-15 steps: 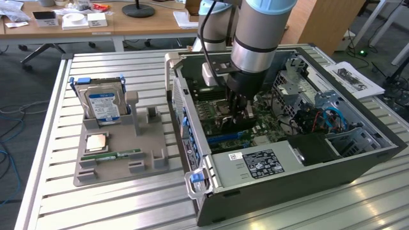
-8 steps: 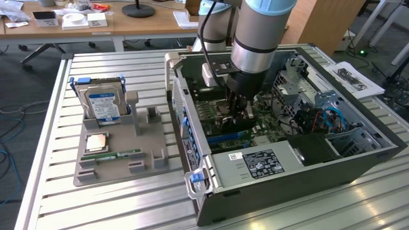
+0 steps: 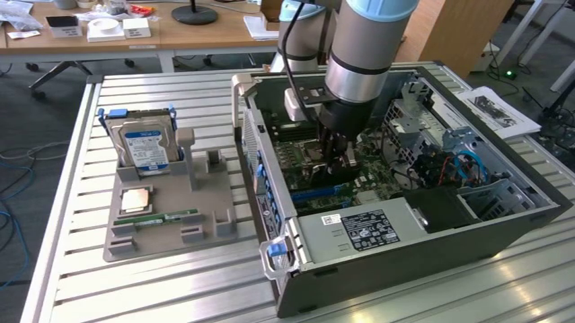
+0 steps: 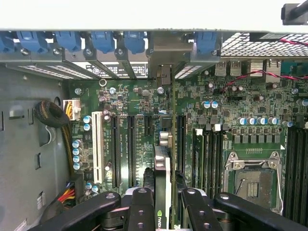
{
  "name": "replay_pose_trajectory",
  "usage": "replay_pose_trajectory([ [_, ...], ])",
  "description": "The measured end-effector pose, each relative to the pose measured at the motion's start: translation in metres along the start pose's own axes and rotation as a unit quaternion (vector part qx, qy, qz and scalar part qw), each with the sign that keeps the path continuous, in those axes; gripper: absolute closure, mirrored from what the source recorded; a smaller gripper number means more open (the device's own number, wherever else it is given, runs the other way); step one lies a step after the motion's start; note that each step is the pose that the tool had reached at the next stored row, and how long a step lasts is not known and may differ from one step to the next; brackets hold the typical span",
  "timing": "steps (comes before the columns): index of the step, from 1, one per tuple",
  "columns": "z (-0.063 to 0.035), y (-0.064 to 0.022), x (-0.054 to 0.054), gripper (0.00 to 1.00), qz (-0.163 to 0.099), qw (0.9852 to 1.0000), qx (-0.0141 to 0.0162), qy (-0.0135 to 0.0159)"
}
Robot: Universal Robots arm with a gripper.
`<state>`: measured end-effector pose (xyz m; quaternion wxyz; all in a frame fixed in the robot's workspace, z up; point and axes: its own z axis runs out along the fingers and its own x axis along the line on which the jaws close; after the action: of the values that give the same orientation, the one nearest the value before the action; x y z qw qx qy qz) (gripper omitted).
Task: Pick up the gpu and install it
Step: 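Insert the gpu into the slot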
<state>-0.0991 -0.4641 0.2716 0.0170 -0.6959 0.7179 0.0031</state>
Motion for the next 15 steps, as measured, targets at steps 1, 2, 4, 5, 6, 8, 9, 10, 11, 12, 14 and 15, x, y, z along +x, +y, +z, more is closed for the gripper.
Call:
replay_pose_trajectory([
  [1,0.0,0.0,0.0,0.73,0.0,1.0,0.0,0.0],
  [2,0.0001,-0.0005,0.0,0.73,0.0,1.0,-0.0001,-0.0001],
  [4,0.0003,-0.0015,-0.0001,0.73,0.0,1.0,0.0,-0.0001],
  [5,0.0003,-0.0023,-0.0001,0.73,0.0,1.0,0.0,0.0],
  [6,0.0004,-0.003,-0.0001,0.73,0.0,1.0,0.0,-0.0001],
  [8,0.0004,-0.0031,-0.0001,0.73,0.0,1.0,0.0,0.0],
  [9,0.0005,-0.0032,-0.0001,0.73,0.0,1.0,0.0,0.0],
  [10,0.0006,-0.0032,-0.0003,0.73,0.0,1.0,0.0001,-0.0001],
  [11,0.0008,-0.0032,-0.0006,0.73,0.001,1.0,0.0001,-0.0001],
  [12,0.0008,-0.0032,-0.0007,0.73,0.001,1.0,0.0,0.0],
  [14,0.0008,-0.0031,-0.0007,0.73,0.001,1.0,0.0,0.0001],
  [15,0.0008,-0.0031,-0.0007,0.73,0.001,1.0,0.0,0.0001],
])
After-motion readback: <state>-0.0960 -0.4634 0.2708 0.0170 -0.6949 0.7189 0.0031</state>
